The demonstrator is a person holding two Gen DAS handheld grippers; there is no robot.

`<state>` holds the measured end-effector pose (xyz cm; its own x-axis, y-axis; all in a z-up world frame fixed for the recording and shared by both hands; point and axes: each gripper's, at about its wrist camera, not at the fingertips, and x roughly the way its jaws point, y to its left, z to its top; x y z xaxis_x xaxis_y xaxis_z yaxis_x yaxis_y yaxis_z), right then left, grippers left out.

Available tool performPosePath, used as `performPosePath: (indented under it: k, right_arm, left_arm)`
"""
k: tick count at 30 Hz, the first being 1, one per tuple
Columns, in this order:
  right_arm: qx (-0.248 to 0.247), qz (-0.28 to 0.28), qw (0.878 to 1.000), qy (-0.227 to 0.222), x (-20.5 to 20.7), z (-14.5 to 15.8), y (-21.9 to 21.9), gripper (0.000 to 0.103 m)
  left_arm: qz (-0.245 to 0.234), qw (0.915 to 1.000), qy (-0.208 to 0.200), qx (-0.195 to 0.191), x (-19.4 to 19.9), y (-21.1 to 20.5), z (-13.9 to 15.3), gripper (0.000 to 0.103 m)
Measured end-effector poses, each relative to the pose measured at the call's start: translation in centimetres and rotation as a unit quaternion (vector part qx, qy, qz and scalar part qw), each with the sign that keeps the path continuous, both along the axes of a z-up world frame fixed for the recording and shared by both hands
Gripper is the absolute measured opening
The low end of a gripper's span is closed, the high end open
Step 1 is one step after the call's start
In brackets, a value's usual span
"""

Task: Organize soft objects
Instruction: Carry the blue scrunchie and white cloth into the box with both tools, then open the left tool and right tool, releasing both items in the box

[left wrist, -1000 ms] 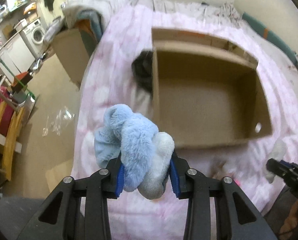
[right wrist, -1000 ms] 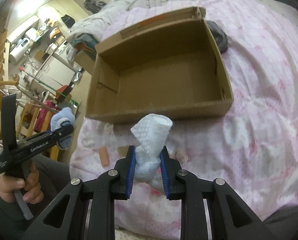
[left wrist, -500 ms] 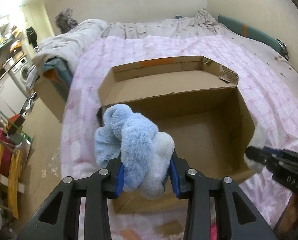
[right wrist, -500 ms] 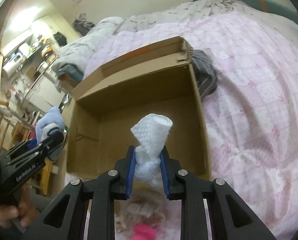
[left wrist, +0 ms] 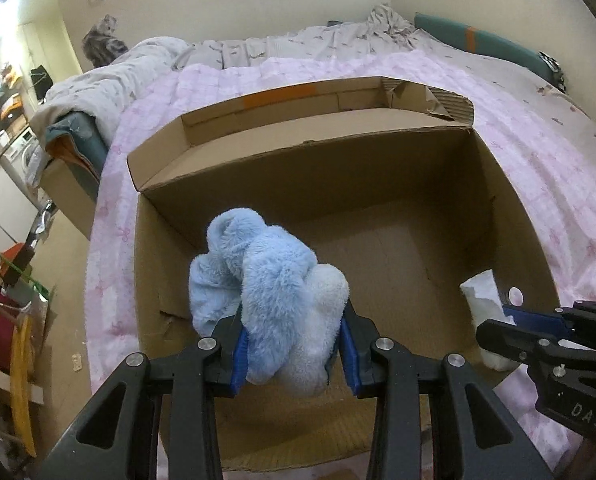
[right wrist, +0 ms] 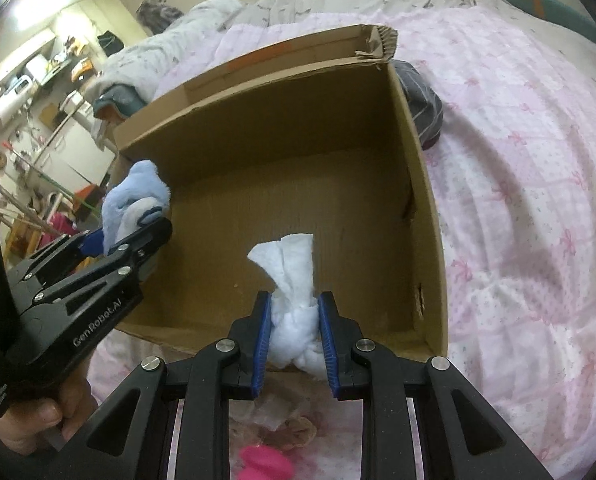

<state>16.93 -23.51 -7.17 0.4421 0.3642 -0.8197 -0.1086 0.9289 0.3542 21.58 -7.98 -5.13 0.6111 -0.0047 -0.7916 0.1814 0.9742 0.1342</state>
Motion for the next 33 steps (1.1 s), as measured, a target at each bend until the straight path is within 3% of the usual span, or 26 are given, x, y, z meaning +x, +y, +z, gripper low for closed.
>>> performPosePath:
  k: [18, 24, 26, 31, 33]
  right_arm:
    - [0.002, -0.013, 1.0, 0.011, 0.4, -0.3, -0.1, 0.025]
    - [0.001, -0.016, 1.0, 0.013, 0.5, -0.4, 0.0, 0.025]
    - [0.002, -0.016, 1.0, 0.013, 0.5, -0.4, 0.1, 0.025]
    - [0.009, -0.019, 1.0, 0.018, 0.6, -0.7, -0.2, 0.027]
    - [0.022, -0.022, 0.999, 0.024, 0.7, -0.8, -0.5, 0.036]
  left_arm:
    - [0.021, 0.9989, 0.03, -0.029, 0.2, 1.1, -0.7, 0.042]
    - [0.013, 0.9994, 0.023, -0.021, -0.2, 0.7, -0.5, 0.061]
    - [0.015, 0.9995, 0.019, -0.02, -0.3, 0.8, -0.4, 0.075]
    - [0.031, 0.9986, 0.034, -0.027, 0.0, 1.1, -0.7, 0.082]
    - [0.038, 0.9981, 0.047, -0.014, 0.3, 1.0, -1.1, 0.082]
